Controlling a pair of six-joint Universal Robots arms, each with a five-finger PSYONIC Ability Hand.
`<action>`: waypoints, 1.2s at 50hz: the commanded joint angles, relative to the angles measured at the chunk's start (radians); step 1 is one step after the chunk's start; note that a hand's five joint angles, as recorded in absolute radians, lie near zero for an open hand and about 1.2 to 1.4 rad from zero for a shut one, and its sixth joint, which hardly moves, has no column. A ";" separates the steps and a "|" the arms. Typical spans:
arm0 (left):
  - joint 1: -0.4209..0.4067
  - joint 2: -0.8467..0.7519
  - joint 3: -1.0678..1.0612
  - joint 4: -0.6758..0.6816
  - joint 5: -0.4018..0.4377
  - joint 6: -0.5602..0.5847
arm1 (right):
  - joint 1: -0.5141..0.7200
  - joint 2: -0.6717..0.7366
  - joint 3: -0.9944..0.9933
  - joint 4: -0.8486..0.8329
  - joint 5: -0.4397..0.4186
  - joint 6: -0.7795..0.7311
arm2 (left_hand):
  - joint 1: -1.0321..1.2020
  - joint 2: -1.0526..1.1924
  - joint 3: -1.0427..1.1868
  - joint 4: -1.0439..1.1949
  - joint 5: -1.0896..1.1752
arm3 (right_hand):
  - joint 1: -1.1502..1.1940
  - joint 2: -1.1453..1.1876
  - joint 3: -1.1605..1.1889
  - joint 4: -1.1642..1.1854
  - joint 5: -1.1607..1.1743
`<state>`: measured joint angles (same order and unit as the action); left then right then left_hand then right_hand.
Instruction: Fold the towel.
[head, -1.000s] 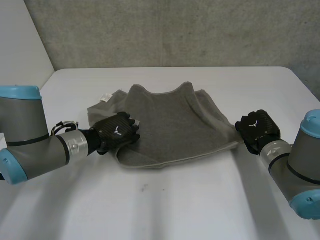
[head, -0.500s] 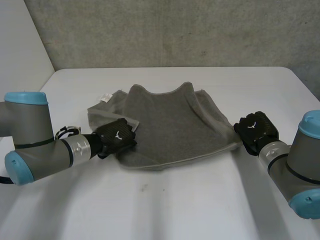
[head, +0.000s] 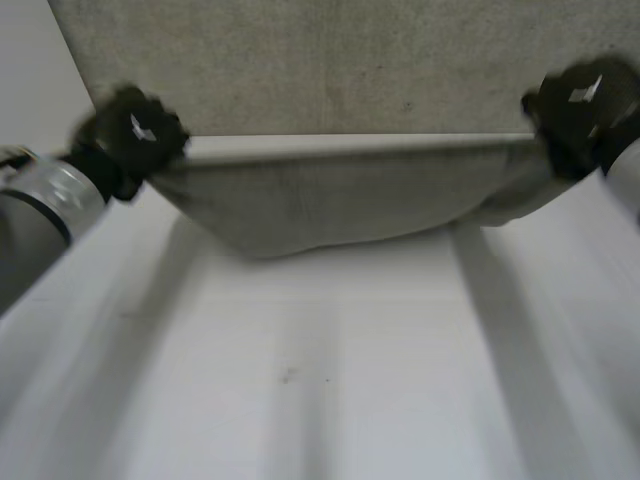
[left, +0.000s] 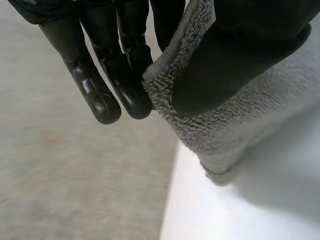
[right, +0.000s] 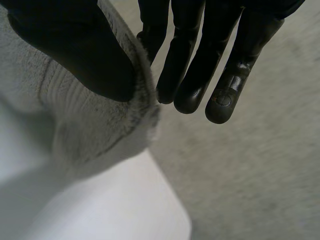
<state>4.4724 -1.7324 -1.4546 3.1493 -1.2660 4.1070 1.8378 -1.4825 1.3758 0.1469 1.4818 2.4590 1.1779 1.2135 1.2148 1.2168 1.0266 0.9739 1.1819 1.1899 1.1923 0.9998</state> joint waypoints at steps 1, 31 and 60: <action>-0.002 0.194 0.068 -0.015 -0.099 -0.373 | 0.003 -0.035 -0.298 0.232 -0.005 0.006 | 0.218 0.183 0.182 0.180 0.195 | 0.422 0.214 0.206 0.204 0.222; -0.027 -0.394 0.624 -0.025 -0.234 -0.379 | 0.092 0.509 -0.676 -0.129 0.181 -0.049 | 0.218 0.183 0.182 0.180 0.195 | 0.422 0.214 0.206 0.204 0.222; -0.051 -0.312 -0.217 0.388 -0.311 -0.375 | 0.078 0.366 0.138 -0.371 0.057 -0.026 | 0.218 0.183 0.182 0.180 0.195 | 0.422 0.214 0.206 0.204 0.222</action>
<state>4.4223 -1.9695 -1.4817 3.5250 -1.5362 3.7275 1.9175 -1.1865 1.3601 -0.2789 1.5328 2.4408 1.2035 1.2181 1.2163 1.2173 1.0393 0.9739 1.1820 1.1899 1.1949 1.0042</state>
